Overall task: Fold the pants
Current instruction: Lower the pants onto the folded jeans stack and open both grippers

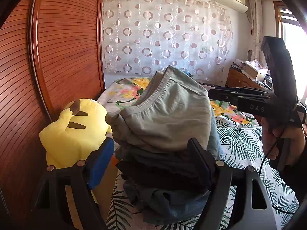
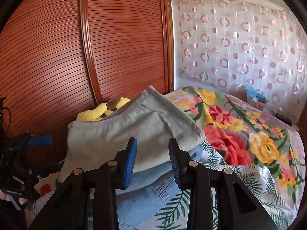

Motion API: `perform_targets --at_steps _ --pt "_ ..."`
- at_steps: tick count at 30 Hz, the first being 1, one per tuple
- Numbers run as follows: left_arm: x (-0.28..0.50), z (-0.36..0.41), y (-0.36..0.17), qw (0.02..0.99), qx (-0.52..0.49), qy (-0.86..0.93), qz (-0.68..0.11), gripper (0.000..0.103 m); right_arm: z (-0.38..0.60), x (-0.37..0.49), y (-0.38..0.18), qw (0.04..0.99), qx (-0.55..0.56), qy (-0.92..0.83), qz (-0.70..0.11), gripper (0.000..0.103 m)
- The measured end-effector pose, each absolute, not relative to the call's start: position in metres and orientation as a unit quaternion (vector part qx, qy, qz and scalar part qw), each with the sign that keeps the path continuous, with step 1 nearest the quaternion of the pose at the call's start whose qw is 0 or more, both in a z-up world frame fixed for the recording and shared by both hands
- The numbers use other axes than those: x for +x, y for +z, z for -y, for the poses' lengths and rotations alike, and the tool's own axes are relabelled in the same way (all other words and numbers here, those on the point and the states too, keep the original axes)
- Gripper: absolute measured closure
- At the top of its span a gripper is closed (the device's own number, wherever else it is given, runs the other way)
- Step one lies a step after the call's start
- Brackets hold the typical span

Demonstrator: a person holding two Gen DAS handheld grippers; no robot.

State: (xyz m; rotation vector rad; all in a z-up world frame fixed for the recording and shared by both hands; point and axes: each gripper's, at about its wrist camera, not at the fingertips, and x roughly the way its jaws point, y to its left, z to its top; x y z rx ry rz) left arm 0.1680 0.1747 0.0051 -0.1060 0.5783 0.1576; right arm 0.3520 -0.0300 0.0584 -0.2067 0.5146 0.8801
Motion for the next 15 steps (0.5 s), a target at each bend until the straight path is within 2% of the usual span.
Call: perform_targets --at_steps 4,6,8,15 --pt "0.161 -0.173 0.012 0.955 -0.045 0.085 -0.280 0.016 0.039 0.338 0.061 0.867 -0.097 0.424 -0.242 0.068" --pt "0.156 -0.172 0.016 0.957 -0.040 0.095 -0.270 0.006 0.045 0.333 0.061 0.868 -0.096 0.424 -0.241 0.068" --pt "0.149 -0.171 0.021 0.961 -0.042 0.099 -0.256 0.000 0.047 0.331 0.061 0.868 -0.094 0.423 -0.241 0.068" --pt "0.143 -0.168 0.026 0.960 -0.036 0.103 -0.256 0.000 0.055 0.318 0.062 0.869 -0.090 0.421 -0.243 0.068"
